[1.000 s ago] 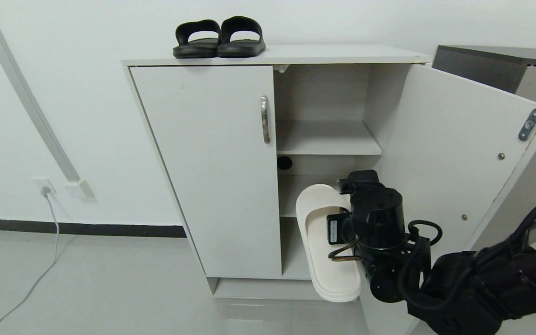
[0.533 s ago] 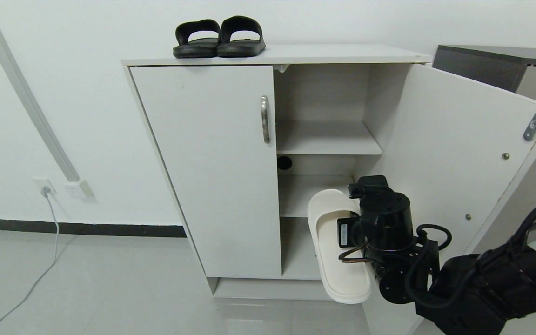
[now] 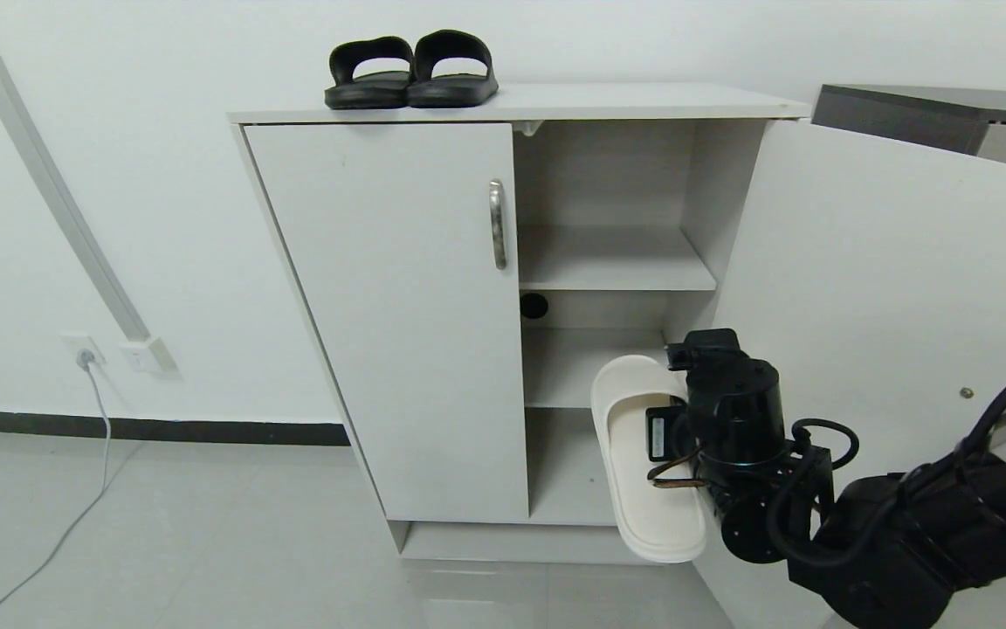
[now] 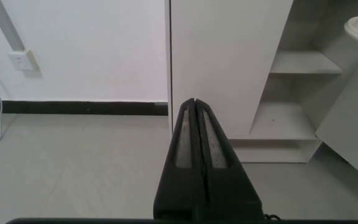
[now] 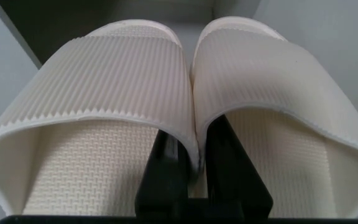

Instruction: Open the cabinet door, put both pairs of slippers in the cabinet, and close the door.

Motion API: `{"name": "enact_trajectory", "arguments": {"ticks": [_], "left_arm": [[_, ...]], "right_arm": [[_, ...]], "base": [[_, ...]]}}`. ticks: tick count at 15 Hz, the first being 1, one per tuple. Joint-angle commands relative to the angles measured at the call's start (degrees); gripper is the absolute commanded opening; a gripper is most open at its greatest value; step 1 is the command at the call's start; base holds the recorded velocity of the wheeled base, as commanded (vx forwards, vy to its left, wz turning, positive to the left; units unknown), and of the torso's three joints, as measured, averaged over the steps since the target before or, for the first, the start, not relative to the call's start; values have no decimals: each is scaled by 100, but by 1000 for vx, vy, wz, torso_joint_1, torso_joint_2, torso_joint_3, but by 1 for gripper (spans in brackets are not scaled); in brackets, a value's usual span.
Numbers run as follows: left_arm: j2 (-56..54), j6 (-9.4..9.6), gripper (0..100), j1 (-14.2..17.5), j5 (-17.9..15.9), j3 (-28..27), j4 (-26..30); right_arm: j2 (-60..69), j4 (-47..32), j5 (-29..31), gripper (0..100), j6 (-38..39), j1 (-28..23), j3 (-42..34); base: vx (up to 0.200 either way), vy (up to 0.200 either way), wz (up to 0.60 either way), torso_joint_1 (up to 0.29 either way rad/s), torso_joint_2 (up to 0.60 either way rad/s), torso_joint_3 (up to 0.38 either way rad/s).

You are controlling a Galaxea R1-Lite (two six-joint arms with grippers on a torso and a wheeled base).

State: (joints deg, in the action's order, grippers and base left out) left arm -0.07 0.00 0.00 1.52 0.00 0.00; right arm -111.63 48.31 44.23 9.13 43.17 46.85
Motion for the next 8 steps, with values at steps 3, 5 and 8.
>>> {"name": "enact_trajectory", "arguments": {"ticks": [3,5,8], "left_arm": [[7,0,0,0,-3,0,0],[7,0,0,0,-3,0,0],[7,0,0,0,6,0,0]], "right_arm": [[-8,3,-11,0,1,-28,-9],[-8,12,-55,0,1,-19,-35],[-8,20,-248,0,-8,78,-44]], "base": [[0,0,0,0,0,0],[0,0,0,0,0,0],[0,0,0,0,0,0]]}}
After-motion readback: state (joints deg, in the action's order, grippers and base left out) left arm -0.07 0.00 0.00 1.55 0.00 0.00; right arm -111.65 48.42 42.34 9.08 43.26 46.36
